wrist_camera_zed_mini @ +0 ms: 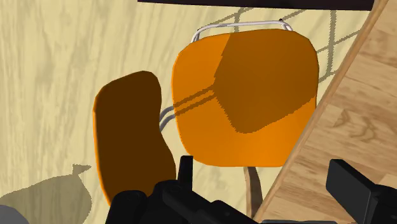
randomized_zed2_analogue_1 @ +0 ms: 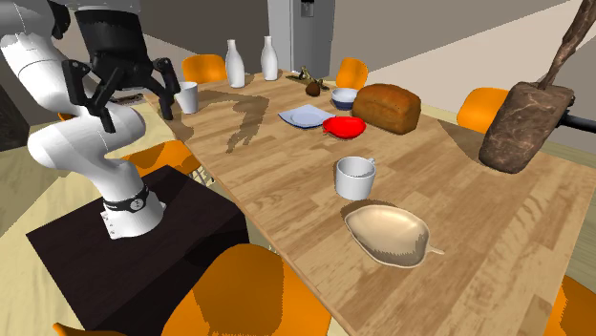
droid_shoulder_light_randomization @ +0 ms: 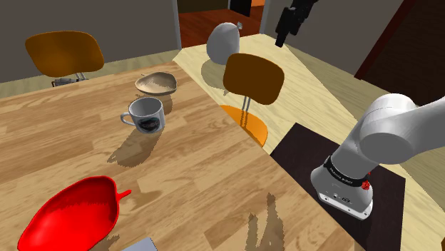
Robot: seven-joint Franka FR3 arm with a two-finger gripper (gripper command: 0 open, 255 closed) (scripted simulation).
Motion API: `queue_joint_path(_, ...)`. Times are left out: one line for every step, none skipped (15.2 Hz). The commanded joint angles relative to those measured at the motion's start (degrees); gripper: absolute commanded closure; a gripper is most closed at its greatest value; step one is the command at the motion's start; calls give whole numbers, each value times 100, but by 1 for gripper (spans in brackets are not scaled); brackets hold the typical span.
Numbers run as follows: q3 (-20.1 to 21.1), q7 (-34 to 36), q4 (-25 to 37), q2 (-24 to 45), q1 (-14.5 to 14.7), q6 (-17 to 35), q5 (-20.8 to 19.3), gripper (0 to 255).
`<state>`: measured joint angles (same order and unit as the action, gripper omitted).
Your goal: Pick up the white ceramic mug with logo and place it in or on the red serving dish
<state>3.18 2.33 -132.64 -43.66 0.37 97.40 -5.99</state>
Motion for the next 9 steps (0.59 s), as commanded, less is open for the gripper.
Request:
queue_joint_path(0,0,0,0,0,0,0,0)
queue_joint_path(70,96,16,143,26,101,60,0)
queue_joint_path(140,191,38,290,51,201,117,0)
queue_joint_path(210,285,67,442,75,300,172,0)
queue_joint_path(278,378,103,599,99,398,223,0)
queue_joint_path(348,469,145,759,120,495,272,0)
queue_joint_path(416,559,194,923,141,589,317,0)
queue_joint_path(484,649,250,1090,162,681,358,0)
queue_joint_path(552,737,312,1261,180,771,396,0)
